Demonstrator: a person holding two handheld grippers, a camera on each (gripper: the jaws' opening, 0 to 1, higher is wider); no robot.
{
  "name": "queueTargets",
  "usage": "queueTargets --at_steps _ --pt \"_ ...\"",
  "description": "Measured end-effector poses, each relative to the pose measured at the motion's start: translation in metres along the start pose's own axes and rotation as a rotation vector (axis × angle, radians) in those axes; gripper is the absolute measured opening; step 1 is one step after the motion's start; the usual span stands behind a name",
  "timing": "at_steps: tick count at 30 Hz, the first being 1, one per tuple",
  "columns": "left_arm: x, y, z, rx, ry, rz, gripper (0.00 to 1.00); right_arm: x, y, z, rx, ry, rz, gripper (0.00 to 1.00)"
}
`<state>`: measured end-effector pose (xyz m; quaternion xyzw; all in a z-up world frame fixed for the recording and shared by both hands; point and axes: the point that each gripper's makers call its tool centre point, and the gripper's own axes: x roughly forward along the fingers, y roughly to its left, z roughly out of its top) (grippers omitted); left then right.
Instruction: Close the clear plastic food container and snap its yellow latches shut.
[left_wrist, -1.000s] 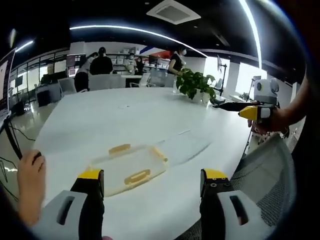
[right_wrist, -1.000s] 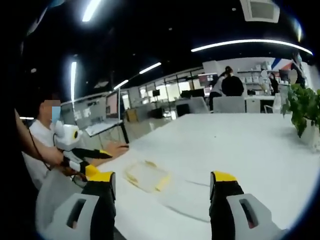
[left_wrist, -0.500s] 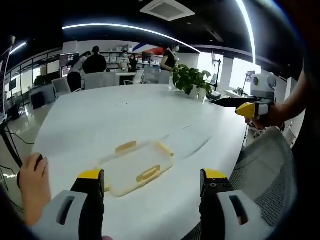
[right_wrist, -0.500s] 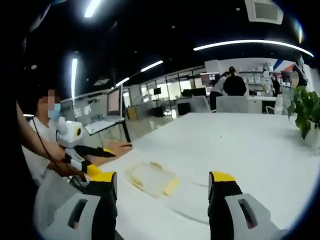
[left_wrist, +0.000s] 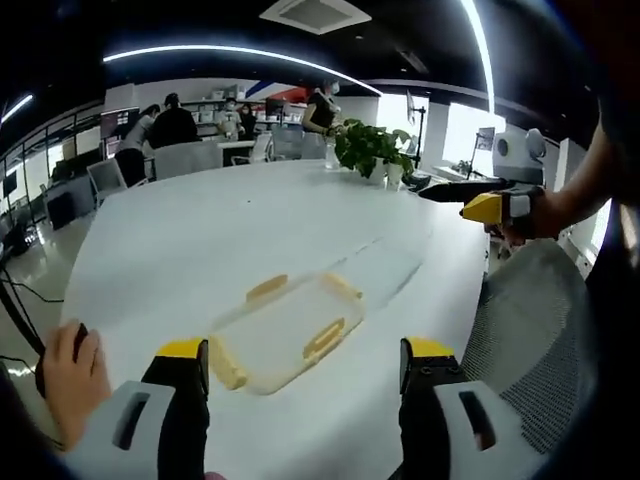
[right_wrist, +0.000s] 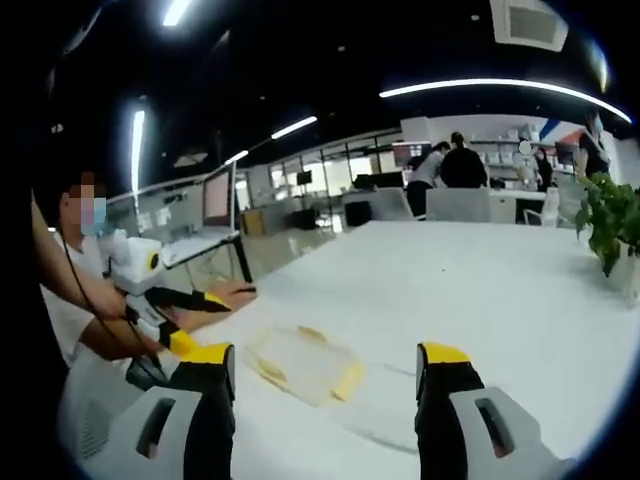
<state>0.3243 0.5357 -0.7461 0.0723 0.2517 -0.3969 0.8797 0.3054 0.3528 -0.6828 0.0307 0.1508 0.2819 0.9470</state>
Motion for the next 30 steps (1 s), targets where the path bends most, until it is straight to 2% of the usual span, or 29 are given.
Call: queueTargets --at_steps 8,18,30 --pt "0.001 0.014 -0.007 0.022 0.022 -0.031 0.78 0.017 0.007 -0.003 -0.005 0.017 -0.013 0.74" --pt "0.006 0.026 -0.004 0.028 0.032 -0.055 0.78 0.033 0.004 -0.004 -0.012 0.036 -0.026 0.73" --pt "0.014 0.035 -0.013 0.098 0.107 -0.104 0.77 0.052 0.007 -0.011 -0.091 0.094 0.020 0.73"
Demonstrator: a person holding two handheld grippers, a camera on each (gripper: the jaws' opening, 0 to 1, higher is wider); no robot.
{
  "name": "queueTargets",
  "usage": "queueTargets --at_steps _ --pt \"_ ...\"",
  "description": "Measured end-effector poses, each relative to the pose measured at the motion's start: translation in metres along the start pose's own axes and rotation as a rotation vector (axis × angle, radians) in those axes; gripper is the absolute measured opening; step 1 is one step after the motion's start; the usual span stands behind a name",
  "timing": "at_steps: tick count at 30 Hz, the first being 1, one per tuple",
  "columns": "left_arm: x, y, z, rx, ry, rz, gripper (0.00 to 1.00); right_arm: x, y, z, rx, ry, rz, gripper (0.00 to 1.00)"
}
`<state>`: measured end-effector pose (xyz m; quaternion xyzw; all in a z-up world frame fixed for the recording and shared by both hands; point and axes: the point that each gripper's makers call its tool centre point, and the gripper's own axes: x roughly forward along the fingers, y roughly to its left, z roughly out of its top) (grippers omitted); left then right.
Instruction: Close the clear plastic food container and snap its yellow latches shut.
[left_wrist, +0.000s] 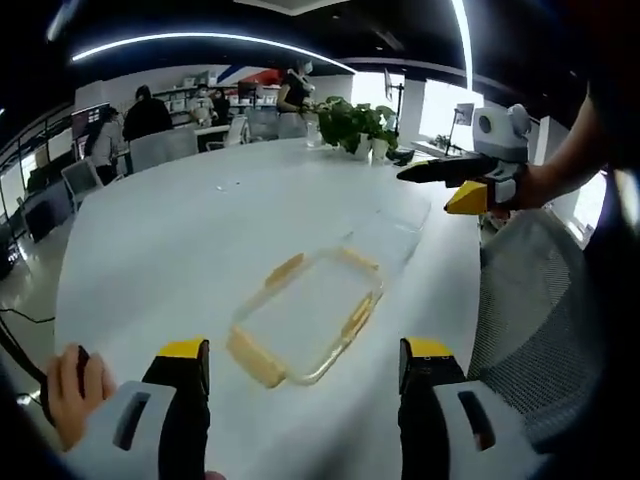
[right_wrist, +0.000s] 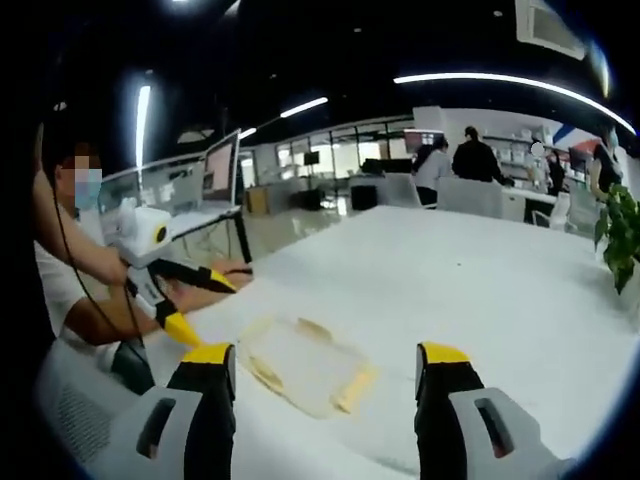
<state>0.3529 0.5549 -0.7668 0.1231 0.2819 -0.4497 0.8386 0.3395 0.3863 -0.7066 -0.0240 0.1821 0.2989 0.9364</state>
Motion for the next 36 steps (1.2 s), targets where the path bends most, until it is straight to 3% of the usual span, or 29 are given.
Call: queueTargets --at_steps 19,25,28,29,32,36 --pt "0.011 0.002 -0.011 0.110 0.112 -0.067 0.75 0.022 0.000 -0.014 -0.094 0.091 0.092 0.73" --pt "0.016 0.004 -0.012 0.133 0.134 -0.084 0.74 0.025 0.000 -0.024 -0.198 0.153 0.144 0.72" --pt "0.018 0.006 -0.016 0.216 0.170 -0.093 0.72 0.026 0.000 -0.027 -0.237 0.178 0.163 0.72" --pt "0.019 0.004 -0.016 0.222 0.173 -0.099 0.72 0.027 -0.001 -0.026 -0.294 0.185 0.170 0.72" --pt "0.020 0.005 -0.016 0.228 0.182 -0.106 0.72 0.031 -0.002 -0.026 -0.279 0.189 0.174 0.71" --pt "0.022 0.004 -0.017 0.240 0.205 -0.118 0.72 0.035 -0.004 -0.027 -0.335 0.220 0.208 0.70"
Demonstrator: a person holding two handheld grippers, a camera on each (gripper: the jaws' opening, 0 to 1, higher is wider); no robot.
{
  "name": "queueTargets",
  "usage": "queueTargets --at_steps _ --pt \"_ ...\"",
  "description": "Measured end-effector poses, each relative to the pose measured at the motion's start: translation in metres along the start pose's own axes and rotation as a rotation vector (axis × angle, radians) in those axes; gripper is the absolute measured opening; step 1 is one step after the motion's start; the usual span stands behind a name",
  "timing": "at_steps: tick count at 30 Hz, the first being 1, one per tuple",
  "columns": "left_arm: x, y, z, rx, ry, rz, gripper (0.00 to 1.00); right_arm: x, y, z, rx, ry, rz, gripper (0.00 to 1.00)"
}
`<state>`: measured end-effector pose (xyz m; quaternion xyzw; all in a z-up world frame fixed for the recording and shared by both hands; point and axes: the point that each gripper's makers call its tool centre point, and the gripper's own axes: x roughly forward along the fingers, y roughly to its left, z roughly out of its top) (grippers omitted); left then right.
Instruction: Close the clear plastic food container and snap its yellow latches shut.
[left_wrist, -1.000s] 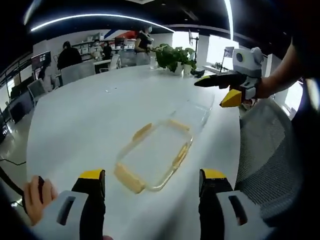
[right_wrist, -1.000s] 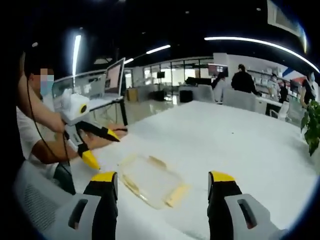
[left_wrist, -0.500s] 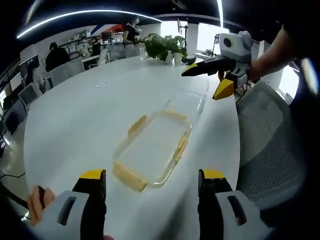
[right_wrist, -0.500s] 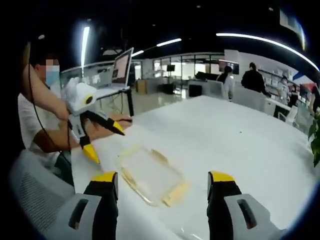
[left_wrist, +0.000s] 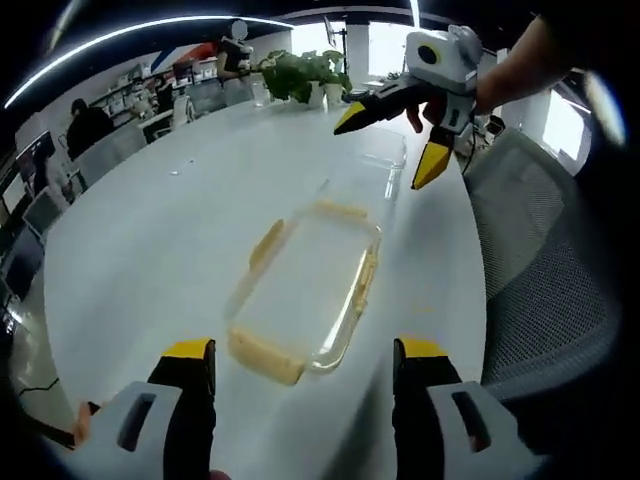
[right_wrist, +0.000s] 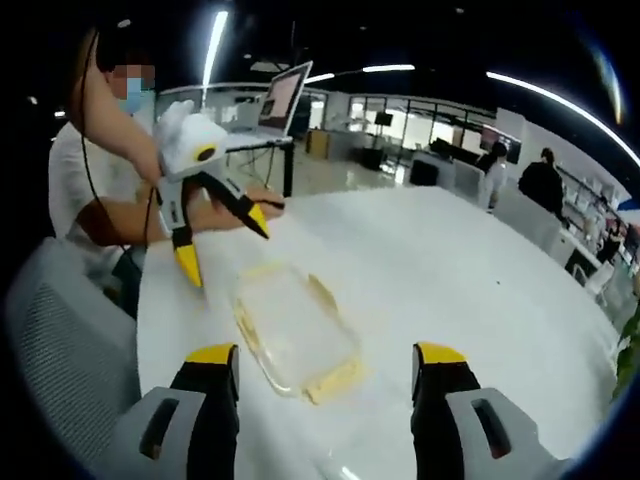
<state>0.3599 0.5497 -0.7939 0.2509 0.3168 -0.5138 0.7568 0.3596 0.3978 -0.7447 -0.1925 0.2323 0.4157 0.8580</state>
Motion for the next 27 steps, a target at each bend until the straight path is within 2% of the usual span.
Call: queueTargets --at_steps 4,7,25,27 --pt "0.005 -0.004 -0.003 0.048 0.042 -0.020 0.72 0.006 0.003 -0.002 -0.034 0.034 0.051 0.70" --pt "0.008 -0.007 -0.003 0.073 0.062 -0.030 0.72 0.010 0.006 -0.007 -0.107 0.069 0.087 0.70" --pt "0.008 -0.002 -0.016 0.146 0.142 -0.067 0.71 0.020 0.018 -0.025 -0.144 0.157 0.201 0.70" --pt "0.011 -0.002 -0.017 0.150 0.152 -0.068 0.71 0.022 0.018 -0.030 -0.153 0.182 0.209 0.71"
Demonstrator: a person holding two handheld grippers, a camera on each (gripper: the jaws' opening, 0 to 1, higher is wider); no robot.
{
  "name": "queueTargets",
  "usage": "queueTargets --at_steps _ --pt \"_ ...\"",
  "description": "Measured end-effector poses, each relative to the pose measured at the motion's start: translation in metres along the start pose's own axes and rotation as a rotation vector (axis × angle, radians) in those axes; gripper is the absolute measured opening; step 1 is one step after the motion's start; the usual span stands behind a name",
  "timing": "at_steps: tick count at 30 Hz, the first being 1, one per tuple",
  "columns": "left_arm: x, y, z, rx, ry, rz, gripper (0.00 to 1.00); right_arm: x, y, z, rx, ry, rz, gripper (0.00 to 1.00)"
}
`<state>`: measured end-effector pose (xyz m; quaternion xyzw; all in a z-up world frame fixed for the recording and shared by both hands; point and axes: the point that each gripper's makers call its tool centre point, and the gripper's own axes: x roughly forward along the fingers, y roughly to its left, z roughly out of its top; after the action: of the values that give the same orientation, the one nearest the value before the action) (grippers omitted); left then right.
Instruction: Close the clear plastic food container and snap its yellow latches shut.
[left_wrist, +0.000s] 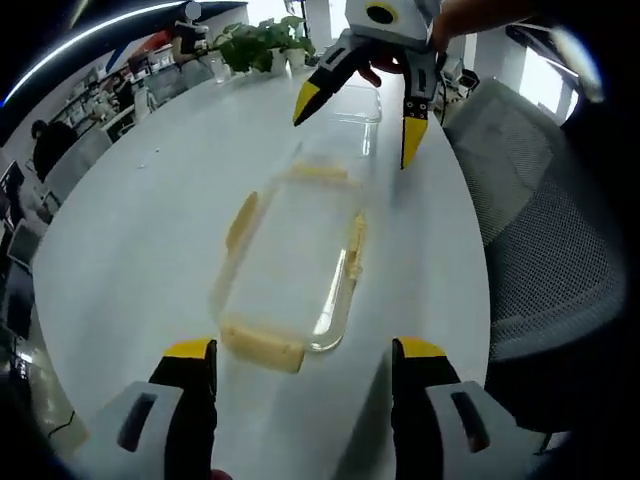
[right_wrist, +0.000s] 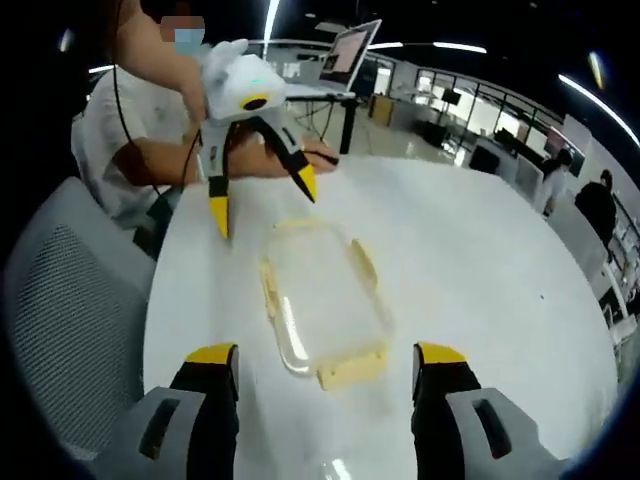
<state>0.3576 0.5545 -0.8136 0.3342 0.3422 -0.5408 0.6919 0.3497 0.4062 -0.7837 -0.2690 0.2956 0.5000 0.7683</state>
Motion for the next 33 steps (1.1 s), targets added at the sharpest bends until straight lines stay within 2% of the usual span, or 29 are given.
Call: queueTargets --at_steps 4,16,25,31,33 --pt "0.002 -0.001 -0.001 0.024 0.015 -0.008 0.70 0.003 0.002 -0.005 0.007 0.033 0.020 0.70" --pt "0.004 0.004 -0.005 0.061 0.061 -0.040 0.68 0.009 0.001 -0.008 -0.027 0.075 0.041 0.67" --pt "0.006 0.009 -0.009 0.091 0.087 -0.064 0.67 0.013 0.001 -0.010 -0.018 0.108 0.078 0.66" --pt "0.007 0.012 -0.008 0.115 0.096 -0.086 0.65 0.015 -0.005 -0.011 -0.001 0.129 0.084 0.64" --pt "0.008 0.011 -0.008 0.115 0.105 -0.098 0.64 0.015 -0.007 -0.013 -0.019 0.143 0.079 0.60"
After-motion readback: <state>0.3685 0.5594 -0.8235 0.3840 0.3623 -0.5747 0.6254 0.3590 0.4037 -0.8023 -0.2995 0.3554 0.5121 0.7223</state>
